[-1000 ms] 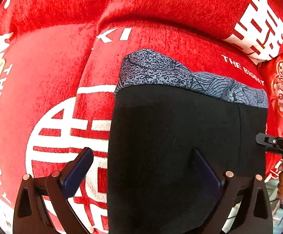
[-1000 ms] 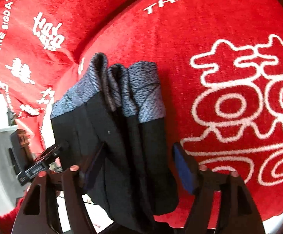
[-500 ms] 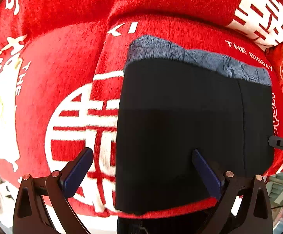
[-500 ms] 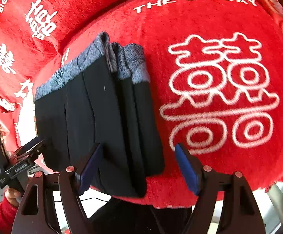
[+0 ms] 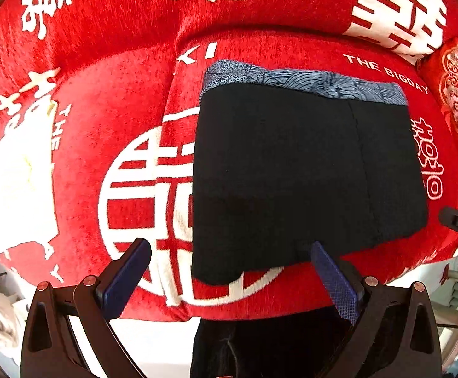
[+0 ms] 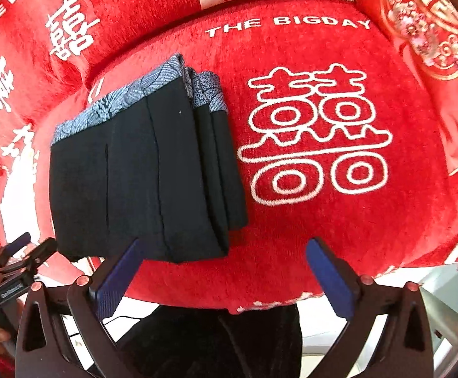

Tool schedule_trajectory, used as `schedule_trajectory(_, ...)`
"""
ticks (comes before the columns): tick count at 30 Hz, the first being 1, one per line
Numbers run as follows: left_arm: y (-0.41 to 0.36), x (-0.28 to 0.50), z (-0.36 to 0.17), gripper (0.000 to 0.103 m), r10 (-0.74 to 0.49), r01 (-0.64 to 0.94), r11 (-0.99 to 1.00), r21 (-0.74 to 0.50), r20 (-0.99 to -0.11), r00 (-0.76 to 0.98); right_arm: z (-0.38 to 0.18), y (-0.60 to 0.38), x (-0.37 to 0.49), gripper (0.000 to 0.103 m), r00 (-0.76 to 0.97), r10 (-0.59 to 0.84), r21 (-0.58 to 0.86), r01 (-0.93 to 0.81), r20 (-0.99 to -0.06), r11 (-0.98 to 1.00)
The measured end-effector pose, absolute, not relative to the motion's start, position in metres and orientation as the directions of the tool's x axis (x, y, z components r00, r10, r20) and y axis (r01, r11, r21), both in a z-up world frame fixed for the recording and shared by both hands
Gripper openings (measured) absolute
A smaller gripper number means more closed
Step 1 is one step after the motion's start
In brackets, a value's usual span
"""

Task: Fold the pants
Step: 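Release the right gripper and withdraw both grippers from the folded trousers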

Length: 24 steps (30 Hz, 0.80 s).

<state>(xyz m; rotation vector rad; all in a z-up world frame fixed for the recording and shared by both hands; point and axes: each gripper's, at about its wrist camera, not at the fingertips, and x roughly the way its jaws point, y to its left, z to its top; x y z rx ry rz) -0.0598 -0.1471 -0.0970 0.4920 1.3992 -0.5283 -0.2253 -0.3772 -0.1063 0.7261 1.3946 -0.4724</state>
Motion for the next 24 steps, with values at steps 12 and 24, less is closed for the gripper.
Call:
schedule_trajectory(12,-0.139,-0.089,-0.054,0.102,-0.017,0.647,0.76,0.058,-0.994,0.11,-0.063,-0.348,-0.237,0.103,0.066,0.088,0.109,0.713,-0.994,0.693)
schedule_trajectory(24,-0.133,-0.101,-0.028,0.102,-0.052,0.635,0.772,0.035,-0.992,0.118,-0.018,-0.307,-0.216,0.103,0.11,-0.004,0.07,0.657,-0.994,0.75)
